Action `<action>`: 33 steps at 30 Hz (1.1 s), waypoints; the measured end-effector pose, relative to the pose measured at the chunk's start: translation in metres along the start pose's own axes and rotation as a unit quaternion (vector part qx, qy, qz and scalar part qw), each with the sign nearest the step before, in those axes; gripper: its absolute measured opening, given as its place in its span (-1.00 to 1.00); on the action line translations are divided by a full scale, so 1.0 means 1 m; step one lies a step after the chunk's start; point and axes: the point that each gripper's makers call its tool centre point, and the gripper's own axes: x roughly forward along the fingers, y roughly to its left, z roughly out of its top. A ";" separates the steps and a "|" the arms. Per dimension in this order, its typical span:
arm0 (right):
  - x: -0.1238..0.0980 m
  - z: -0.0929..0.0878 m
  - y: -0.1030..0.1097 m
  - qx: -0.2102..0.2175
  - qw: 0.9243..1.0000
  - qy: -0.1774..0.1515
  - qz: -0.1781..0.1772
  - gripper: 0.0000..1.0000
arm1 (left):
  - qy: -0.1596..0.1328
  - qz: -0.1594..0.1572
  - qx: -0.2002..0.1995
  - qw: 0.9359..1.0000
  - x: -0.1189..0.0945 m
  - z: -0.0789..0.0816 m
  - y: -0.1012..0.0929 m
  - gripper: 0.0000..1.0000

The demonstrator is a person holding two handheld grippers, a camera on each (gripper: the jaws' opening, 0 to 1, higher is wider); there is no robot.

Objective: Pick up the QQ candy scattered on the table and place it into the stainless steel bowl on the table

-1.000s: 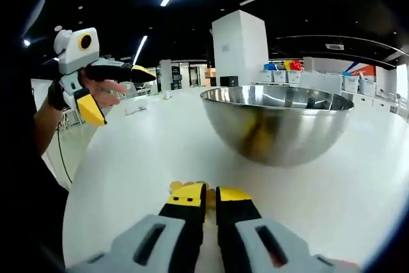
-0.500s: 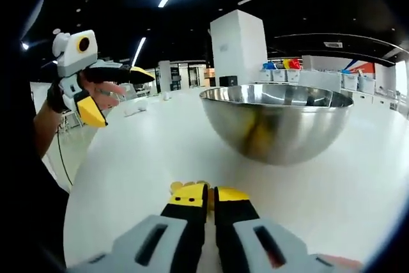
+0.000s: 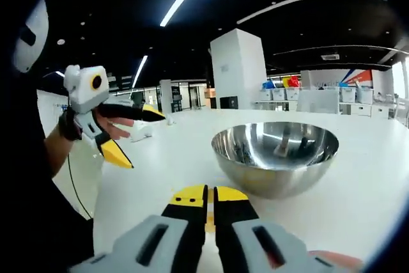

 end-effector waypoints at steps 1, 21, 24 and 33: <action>-0.002 0.005 0.001 -0.001 1.000 -0.005 0.001 -0.95 | -0.001 0.000 0.000 1.000 0.000 0.000 0.000 0.52; 0.006 0.139 -0.031 -0.119 0.985 -0.105 -0.064 -0.95 | -0.003 0.000 -0.001 1.000 -0.004 0.001 0.000 0.54; 0.022 0.130 -0.048 -0.089 0.989 -0.094 -0.070 -0.95 | -0.006 -0.001 -0.002 1.000 -0.004 0.003 -0.001 0.54; 0.061 0.067 -0.094 -0.016 0.995 -0.025 -0.096 -0.95 | -0.004 0.000 -0.003 1.000 -0.004 0.001 0.002 0.54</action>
